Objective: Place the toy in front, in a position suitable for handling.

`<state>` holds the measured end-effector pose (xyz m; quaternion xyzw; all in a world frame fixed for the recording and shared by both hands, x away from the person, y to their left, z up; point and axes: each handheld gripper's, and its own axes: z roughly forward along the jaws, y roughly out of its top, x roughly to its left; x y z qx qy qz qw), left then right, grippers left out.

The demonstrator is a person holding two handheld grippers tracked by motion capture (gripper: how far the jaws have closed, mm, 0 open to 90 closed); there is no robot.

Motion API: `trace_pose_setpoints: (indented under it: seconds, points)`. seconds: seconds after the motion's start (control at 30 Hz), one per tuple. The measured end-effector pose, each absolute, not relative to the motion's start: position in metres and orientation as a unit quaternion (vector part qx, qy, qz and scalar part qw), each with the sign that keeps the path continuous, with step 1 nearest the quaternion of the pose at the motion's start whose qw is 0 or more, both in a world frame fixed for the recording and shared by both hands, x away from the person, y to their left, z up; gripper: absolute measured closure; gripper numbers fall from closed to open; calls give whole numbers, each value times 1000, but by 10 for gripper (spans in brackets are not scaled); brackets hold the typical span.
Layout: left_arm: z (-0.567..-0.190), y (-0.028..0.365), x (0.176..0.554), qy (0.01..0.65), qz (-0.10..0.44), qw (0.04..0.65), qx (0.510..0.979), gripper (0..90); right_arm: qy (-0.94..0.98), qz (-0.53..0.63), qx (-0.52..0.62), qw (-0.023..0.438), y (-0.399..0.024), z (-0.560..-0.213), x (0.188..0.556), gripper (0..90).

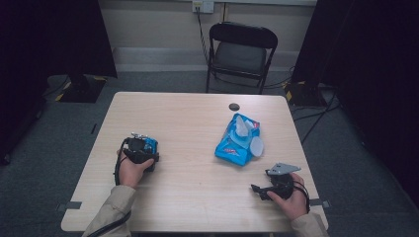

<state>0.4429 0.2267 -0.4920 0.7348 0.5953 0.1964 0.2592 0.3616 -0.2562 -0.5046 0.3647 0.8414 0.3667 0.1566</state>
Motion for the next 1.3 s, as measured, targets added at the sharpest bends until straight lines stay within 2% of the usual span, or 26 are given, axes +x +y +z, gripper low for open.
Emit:
trace_pose_setpoints:
  seconds: [0.33, 1.3]
  points:
    - [-487, 224, 442, 609, 194, 249, 727, 254, 841, 367, 365, 157, -256, -505, 362, 141]
    - [-476, 224, 436, 577, 186, 246, 756, 282, 841, 367, 365, 156, -256, -505, 362, 142]
